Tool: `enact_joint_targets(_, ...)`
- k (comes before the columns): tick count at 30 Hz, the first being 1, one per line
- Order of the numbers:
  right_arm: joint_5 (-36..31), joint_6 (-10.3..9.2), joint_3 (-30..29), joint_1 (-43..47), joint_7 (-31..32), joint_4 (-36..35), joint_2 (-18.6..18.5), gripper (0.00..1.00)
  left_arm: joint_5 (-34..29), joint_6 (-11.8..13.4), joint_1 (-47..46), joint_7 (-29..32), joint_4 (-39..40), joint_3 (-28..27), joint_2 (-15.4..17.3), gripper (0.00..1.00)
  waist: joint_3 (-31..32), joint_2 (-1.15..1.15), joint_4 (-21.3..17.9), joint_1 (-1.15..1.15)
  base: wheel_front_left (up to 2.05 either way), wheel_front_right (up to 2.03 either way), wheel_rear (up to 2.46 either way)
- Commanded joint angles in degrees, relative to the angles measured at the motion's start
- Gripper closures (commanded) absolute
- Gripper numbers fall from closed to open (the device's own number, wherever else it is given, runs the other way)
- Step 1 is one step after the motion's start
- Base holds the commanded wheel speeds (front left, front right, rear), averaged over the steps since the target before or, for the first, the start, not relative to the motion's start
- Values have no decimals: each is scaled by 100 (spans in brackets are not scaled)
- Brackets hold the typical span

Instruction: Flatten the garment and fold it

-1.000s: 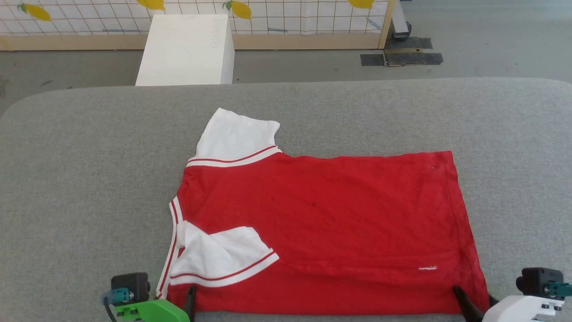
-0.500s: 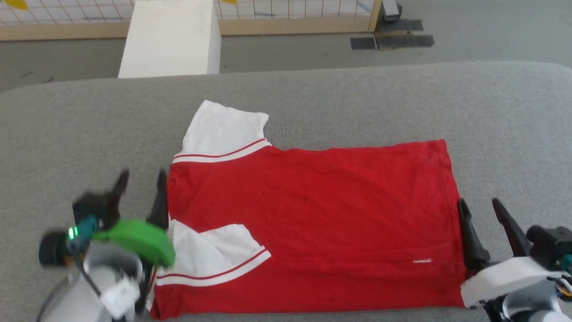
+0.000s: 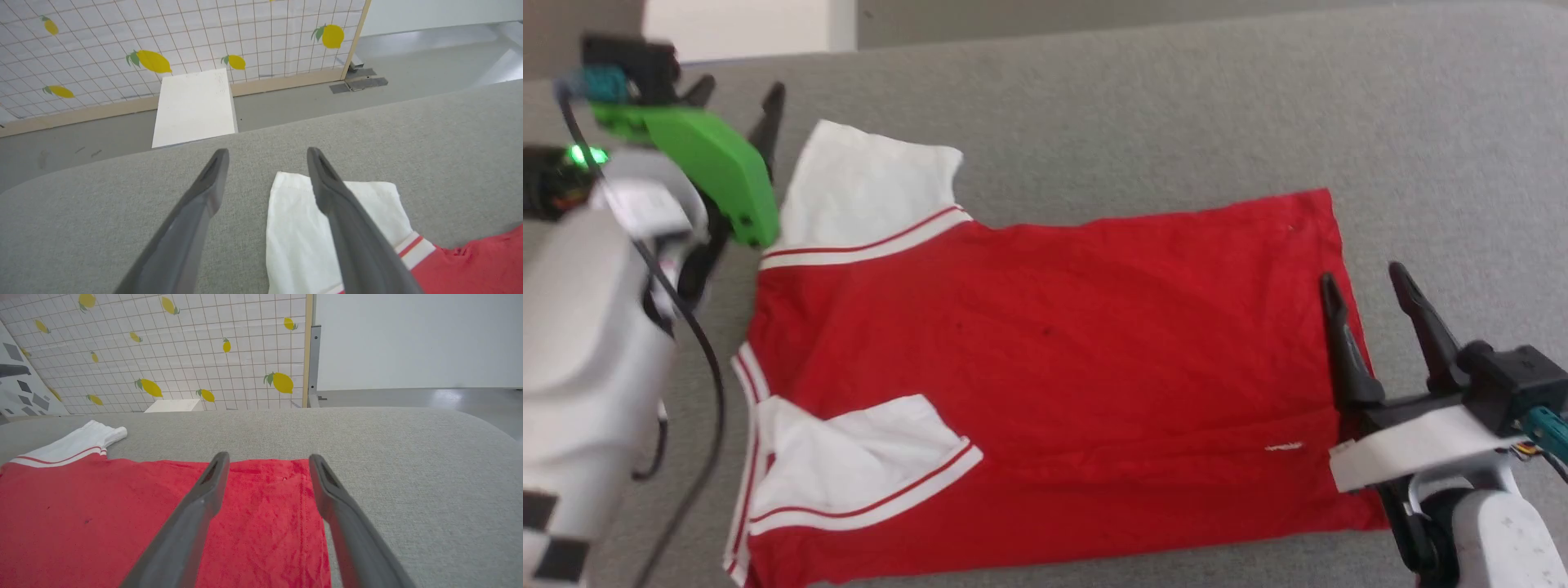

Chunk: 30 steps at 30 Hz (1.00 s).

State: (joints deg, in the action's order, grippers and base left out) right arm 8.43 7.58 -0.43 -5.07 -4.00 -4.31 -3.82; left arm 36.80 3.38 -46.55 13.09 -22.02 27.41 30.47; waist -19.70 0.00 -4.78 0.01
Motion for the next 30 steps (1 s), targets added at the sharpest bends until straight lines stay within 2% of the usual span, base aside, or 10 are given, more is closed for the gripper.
enact_joint_targets(1,12,-9,55,-142,-50,43,3,0,96,-32,-258,298,-157,17,25,0,-427,0,-379,-1,0,0,0)
enact_joint_targets(5,64,-9,183,-314,-140,190,19,0,271,57,-704,1196,-521,40,40,0,-627,0,-548,-1,0,0,0)
enact_joint_targets(10,153,-9,302,-468,-257,307,43,0,400,429,-984,2175,-775,42,114,0,-837,0,-720,-1,0,0,0)
enact_joint_targets(21,256,-9,439,-667,-401,450,70,0,506,881,-843,3013,-703,60,340,0,-1062,0,-908,-1,0,0,0)
enact_joint_targets(22,264,-9,436,-676,-402,452,71,0,558,893,-799,3076,-664,48,340,46,-1065,0,-907,-1,0,0,0)
enact_joint_targets(23,265,-9,435,-682,-399,450,72,0,587,885,-768,3120,-623,49,349,84,-1066,0,-902,-1,0,0,0)
enact_joint_targets(24,262,-9,434,-696,-387,447,73,0,608,879,-736,3160,-566,52,371,100,-1067,0,-895,-1,0,0,0)
enact_joint_targets(30,151,-9,535,-1135,-252,364,-72,0,566,855,-670,3021,-281,45,488,100,-1063,0,-862,-1,0,0,0)
